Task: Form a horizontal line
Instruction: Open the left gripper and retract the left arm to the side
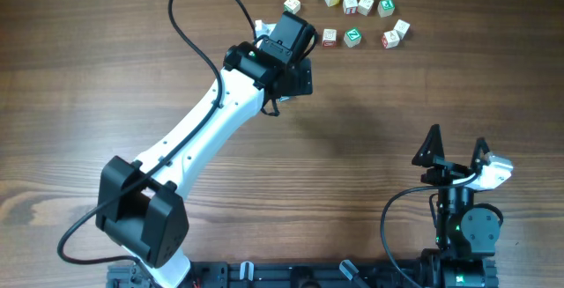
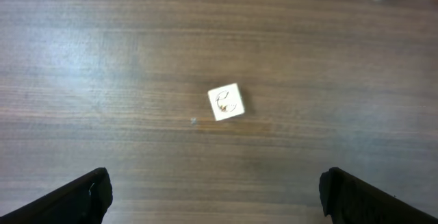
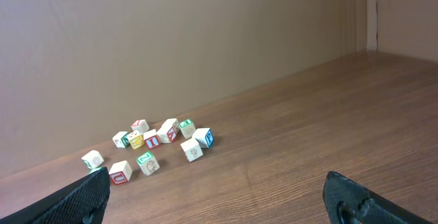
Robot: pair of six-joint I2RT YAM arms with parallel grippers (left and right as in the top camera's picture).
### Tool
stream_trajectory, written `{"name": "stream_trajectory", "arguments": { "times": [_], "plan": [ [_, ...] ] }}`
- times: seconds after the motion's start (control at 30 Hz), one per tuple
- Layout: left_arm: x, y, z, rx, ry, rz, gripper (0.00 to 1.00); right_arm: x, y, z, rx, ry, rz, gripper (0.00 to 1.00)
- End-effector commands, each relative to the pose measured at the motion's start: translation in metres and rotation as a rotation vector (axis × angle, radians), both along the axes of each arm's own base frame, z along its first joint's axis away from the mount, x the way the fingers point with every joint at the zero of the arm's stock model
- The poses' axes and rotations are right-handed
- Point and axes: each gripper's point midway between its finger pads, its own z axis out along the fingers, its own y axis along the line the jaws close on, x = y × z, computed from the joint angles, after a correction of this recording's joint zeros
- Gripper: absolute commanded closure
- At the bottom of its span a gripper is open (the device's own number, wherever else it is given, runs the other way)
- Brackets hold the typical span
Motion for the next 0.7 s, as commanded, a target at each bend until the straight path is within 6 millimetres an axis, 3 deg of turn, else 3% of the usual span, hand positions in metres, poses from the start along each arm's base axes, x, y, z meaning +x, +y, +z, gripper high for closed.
{"name": "stream_trajectory", "arguments": {
  "times": [0.0,0.17,0.3,0.53,0.67],
  "plan": [
    [-0.012,0.008,-0.001,0.032,0.042,-0.003,0.0,0.0,0.001,0.001,-0.009,-0.004,0.008,0.0],
    [-0.021,0.015,-0.001,0.053,0.073,-0.002,0.0,0.0,0.001,0.001,-0.009,-0.004,0.008,0.0],
    [-0.027,0.018,0.012,0.044,0.062,-0.002,0.0,0.0,0.001,0.001,-0.008,-0.004,0.008,0.0],
    [-0.037,0.028,0.071,-0.032,-0.073,0.003,0.0,0.0,0.001,0.001,-0.009,-0.004,0.008,0.0],
    [-0.042,0.056,0.109,0.014,-0.194,0.06,0.0,0.0,0.001,0.001,-0.009,-0.004,0.008,0.0]
  ]
}}
